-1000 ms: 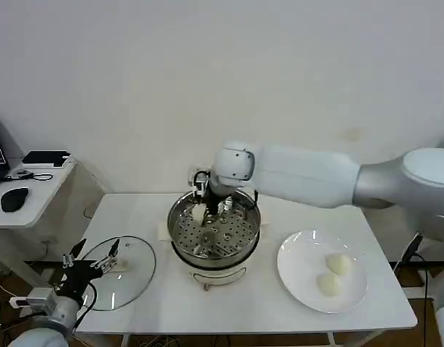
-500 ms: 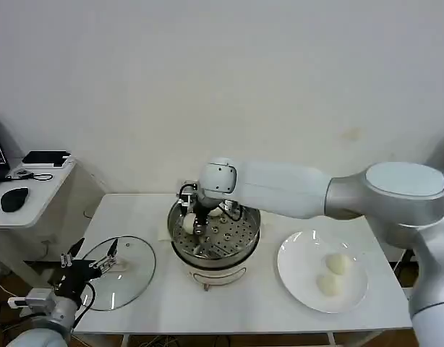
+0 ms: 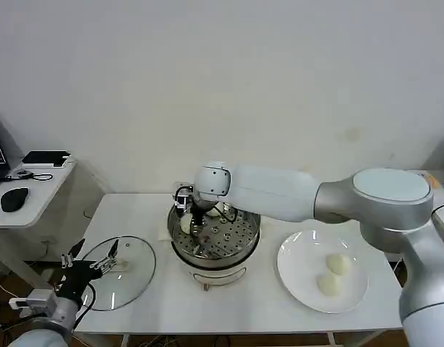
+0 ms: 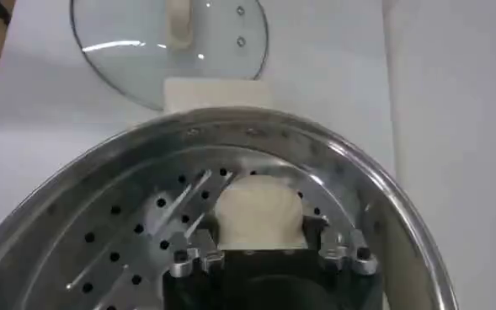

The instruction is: Take steamed baozi put them in steamer then cover it.

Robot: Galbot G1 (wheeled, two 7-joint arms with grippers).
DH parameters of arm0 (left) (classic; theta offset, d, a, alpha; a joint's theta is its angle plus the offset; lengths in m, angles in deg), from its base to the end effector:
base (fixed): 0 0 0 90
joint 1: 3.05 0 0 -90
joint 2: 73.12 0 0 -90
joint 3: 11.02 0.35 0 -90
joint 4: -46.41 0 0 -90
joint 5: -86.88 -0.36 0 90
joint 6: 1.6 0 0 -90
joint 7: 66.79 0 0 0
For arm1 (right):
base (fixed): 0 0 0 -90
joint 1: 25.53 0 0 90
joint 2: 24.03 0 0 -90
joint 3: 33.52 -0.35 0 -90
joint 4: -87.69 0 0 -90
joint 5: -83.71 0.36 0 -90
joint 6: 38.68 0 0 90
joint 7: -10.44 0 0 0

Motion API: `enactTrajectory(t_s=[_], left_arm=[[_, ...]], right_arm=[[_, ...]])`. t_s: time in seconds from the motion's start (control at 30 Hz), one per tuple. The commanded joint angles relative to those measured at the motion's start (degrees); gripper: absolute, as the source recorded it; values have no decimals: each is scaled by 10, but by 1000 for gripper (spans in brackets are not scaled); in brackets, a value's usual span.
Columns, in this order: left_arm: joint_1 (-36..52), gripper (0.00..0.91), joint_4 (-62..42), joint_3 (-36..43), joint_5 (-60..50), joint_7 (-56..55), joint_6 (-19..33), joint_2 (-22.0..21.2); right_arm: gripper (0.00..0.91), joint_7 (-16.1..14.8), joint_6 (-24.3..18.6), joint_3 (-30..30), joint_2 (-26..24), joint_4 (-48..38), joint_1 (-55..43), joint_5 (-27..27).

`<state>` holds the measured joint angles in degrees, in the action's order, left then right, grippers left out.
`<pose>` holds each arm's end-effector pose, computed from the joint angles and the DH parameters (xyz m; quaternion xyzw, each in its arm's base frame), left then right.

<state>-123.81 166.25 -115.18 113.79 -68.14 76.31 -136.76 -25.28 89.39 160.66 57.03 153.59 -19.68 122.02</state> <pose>0.1992 0.1443 -0.2573 -0.0006 -0.9958 -0.0265 0.0877 0.5295 0.2375 -0.1352 0.5227 -0.6094 0.5038 0.3188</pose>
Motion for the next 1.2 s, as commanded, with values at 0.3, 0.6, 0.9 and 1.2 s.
enactTrajectory(t_s=[0.3,0.6,0.9,1.2], left_arm=[[-3,907,0,2,-2,1,-1,-2],[-5,907,-4,5,0,3,0,0],[-7,907,-5,11,-2,2,1,1],[-7,907,-2,30,-17,1,1,-7]], right_arm=[[907,-30,-3,2,-61,76,-51,-11],[907,-98,-20,8,-243,227,-157,-62],[907,-192,-106,6,-483,333,-150,-184],[907,-239,-200,-107,-633,356,22,-314]])
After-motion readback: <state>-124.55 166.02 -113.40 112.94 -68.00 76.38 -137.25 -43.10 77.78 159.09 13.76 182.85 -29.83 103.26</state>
